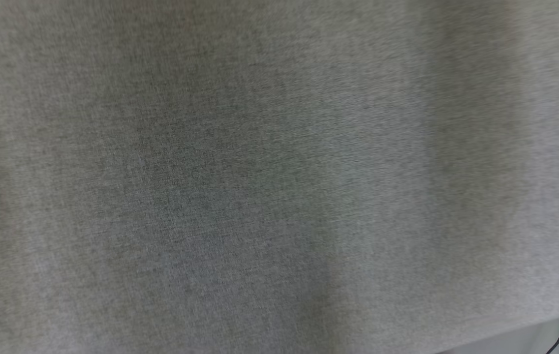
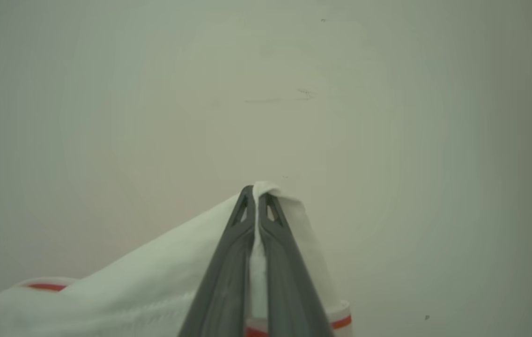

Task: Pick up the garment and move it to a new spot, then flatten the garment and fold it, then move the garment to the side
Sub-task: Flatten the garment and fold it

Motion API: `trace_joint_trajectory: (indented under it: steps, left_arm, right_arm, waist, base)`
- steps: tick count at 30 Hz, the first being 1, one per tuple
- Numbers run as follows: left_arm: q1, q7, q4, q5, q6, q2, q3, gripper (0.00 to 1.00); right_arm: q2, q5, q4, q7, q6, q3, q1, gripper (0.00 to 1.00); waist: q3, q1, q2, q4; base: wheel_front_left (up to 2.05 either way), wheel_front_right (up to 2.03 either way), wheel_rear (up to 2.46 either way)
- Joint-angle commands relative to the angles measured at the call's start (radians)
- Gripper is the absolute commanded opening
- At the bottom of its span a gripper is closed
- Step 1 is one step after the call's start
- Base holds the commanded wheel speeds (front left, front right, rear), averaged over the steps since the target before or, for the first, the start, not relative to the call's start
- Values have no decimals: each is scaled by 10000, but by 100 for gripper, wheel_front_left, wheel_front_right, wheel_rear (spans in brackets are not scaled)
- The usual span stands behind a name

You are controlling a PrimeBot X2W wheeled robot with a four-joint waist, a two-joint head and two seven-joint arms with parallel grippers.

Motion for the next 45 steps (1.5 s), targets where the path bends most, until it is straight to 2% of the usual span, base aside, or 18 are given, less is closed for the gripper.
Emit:
trace_joint_trajectory:
  steps: [1, 9, 13, 17, 22, 25, 26, 28, 37, 41, 45]
  left_arm:
    - [573, -74, 216, 68, -44, -3, -19, 0]
    - [2719, -214, 968, -296, -260, 82, 87, 0]
    - [3974, -210, 833, -515, -320, 20, 262, 0]
    - [5465, -211, 904, -774, -317, -136, 191, 0]
    - [7538, -191, 1047, -1325, -316, -402, -253, 0]
    - [8327, -142, 1099, -1566, -313, -507, -646, 0]
    - [9023, -91, 1109, -1866, -312, -589, -856, 0]
    - [9671, -55, 1115, -1999, -312, -570, -1026, 0]
    - [11973, -79, 997, -1968, -228, -535, -1479, 0]
    - [12863, -76, 925, -1807, -13, -475, -1612, 0]
    - [13779, -8, 641, -1679, 324, -493, -1725, 0]
  right_arm:
    - [-46, -145, 20, 10, 28, 296, 600, 0]
    - [-472, 563, -495, 1, 26, 1931, 2781, 0]
    - [-844, 1134, -797, 3, 26, 2507, 4008, 0]
    - [-1109, 1849, -766, 70, 26, 2652, 5259, 0]
    - [-1537, 2545, -775, 1283, 26, 2627, 7020, 0]
    - [-1782, 2588, -922, 1918, 26, 2532, 7784, 0]
    - [-2000, 2512, -1192, 2543, 26, 2364, 8632, 0]
    - [-2125, 2390, -1547, 3096, 26, 2036, 9498, 0]
    - [-1330, 1547, -3580, 5759, 17, 463, 13335, 0]
    - [-835, 1044, -4571, 7008, 17, -125, 14848, 0]
    - [-338, 558, -5477, 7732, 16, -633, 15993, 0]
  waist:
    - [525, -2, -2, 162]
    - [284, -2, -2, 263]
    - [-313, -2, -2, 351]
    - [-1291, -2, -2, 402]
    - [-2778, -2, -2, 472]
    - [-3383, -2, -2, 539]
    - [-3940, -2, -2, 601]
    - [-4427, -2, -2, 640]
    - [-6142, -2, -2, 686]
    - [-6598, -2, -2, 717]
    - [-6901, -2, -2, 718]
  base:
    - [0, 0, 0]
    - [0, 0, 0]
    - [0, 0, 0]
    - [0, 0, 0]
    - [0, 0, 0]
    - [0, 0, 0]
    - [0, 0, 0]
    - [0, 0, 0]
    - [0, 0, 0]
    - [0, 0, 0]
    - [0, 0, 0]
